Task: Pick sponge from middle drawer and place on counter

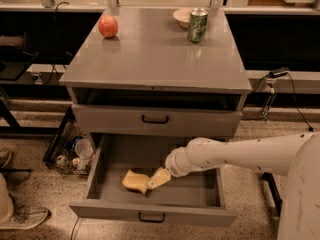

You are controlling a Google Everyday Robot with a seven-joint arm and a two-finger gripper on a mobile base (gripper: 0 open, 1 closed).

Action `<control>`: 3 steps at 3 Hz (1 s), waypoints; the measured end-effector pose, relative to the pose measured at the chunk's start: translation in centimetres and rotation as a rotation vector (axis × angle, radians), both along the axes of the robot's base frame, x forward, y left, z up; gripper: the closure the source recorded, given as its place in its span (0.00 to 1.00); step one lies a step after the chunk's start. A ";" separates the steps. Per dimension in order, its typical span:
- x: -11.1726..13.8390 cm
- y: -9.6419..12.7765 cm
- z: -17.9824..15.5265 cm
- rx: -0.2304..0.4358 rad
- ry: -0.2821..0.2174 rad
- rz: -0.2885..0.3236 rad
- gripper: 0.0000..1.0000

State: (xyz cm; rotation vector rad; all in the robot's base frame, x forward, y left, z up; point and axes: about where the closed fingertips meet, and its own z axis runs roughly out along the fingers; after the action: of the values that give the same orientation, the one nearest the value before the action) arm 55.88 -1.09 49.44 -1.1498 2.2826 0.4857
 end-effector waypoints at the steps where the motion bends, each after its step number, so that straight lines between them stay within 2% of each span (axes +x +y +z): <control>1: 1.3 1.5 -2.7 0.025 -0.024 0.032 0.00; 3: 2.7 5.5 -8.4 0.086 -0.044 0.095 0.00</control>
Offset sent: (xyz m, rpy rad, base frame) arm 0.0355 0.0590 -0.0974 0.1340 -0.0467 0.1147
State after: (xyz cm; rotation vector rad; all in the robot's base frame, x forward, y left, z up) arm 58.62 4.38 41.03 -1.2180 2.1560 0.5834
